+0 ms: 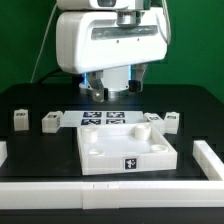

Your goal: Assemble one leg

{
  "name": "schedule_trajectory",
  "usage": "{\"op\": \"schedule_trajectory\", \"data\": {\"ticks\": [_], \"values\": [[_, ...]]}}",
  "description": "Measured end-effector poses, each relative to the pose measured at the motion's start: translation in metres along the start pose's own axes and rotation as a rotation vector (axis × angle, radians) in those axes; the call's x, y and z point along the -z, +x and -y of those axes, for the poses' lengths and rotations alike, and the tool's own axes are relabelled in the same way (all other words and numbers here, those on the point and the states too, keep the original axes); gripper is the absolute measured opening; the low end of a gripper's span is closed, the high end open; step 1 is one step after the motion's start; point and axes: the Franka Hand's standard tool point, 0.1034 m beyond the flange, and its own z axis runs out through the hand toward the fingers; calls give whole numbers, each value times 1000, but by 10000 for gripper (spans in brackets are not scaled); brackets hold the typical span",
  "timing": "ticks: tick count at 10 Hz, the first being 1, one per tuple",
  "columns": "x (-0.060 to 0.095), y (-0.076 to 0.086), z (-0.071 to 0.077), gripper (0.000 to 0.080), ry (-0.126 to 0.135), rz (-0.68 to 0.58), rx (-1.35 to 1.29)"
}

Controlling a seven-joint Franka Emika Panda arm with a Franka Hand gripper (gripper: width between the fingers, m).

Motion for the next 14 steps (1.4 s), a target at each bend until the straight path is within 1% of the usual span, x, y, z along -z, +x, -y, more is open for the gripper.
{"op": "schedule_trajectory", "data": {"ticks": [5, 6, 7, 8, 9, 10, 11, 12, 13, 14], "values": [[-1, 0, 0, 650, 1, 1, 0], [-1, 0, 1, 650, 1, 2, 1], [-3, -2, 7, 650, -1, -2, 41], [-9, -11, 10, 650, -28, -33, 149], [-18, -24, 14, 650, -42, -45, 248], [-26, -37, 16, 650, -32, -34, 392], [-31, -44, 19, 650, -22, -24, 500], [-35, -46, 25, 650, -10, -9, 561], [-38, -52, 30, 650, -9, -9, 557], [-38, -51, 28, 650, -10, -9, 556]]}}
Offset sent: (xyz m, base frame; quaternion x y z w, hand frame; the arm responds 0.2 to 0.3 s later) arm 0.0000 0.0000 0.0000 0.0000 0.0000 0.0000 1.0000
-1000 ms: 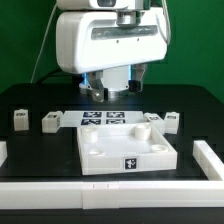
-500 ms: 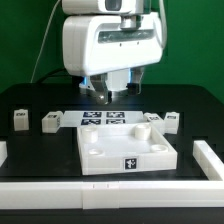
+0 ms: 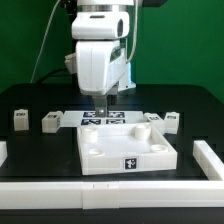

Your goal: Assemble one leg

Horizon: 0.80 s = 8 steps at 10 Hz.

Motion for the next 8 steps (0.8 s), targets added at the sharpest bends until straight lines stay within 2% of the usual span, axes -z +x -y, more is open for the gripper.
{"op": "schedule_trajectory", "data": {"ticks": [2, 4, 5, 6, 8], "values": [[-1, 0, 1, 650, 2, 0, 0], [-8, -9, -2, 650, 25, 4, 84], [-12, -5, 13, 650, 26, 0, 125], [-17, -3, 31, 650, 50, 0, 186], [-27, 4, 48, 650, 86, 2, 291]]}}
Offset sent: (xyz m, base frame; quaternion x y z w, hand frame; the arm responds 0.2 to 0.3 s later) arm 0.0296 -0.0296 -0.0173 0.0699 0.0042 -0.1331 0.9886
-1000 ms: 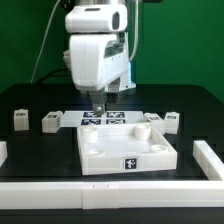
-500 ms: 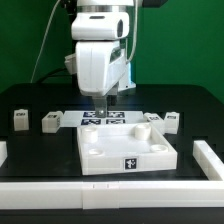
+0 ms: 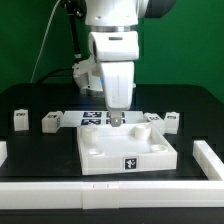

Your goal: Assemble one leg

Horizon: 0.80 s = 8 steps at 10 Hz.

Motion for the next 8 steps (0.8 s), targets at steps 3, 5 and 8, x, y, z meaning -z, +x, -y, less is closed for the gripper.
{"op": "schedule_trajectory", "data": {"ticks": [3, 5, 8], "values": [[-11, 12, 16, 650, 29, 14, 49], [-11, 11, 16, 650, 30, 14, 47], [-21, 9, 36, 650, 45, 8, 53]]}}
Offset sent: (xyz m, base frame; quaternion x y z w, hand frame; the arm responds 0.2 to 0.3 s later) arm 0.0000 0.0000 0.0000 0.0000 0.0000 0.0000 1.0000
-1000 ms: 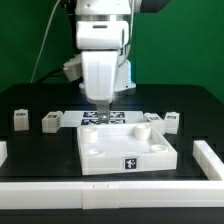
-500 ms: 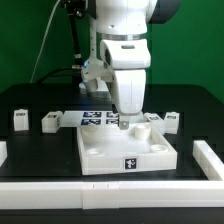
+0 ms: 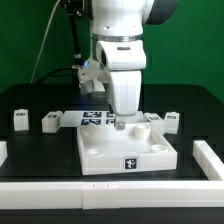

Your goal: Assemble one leg

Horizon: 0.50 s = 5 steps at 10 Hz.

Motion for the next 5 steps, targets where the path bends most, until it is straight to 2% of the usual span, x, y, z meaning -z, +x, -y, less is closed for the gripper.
{"op": "schedule_trajectory", "data": {"ticks": [1, 3, 4, 5], "values": [[-6, 2, 10, 650, 15, -3, 1], [-24, 4, 25, 650, 24, -16, -5], [-33, 4, 30, 650, 40, -22, -7], [-38, 1, 30, 650, 46, -26, -2]]}}
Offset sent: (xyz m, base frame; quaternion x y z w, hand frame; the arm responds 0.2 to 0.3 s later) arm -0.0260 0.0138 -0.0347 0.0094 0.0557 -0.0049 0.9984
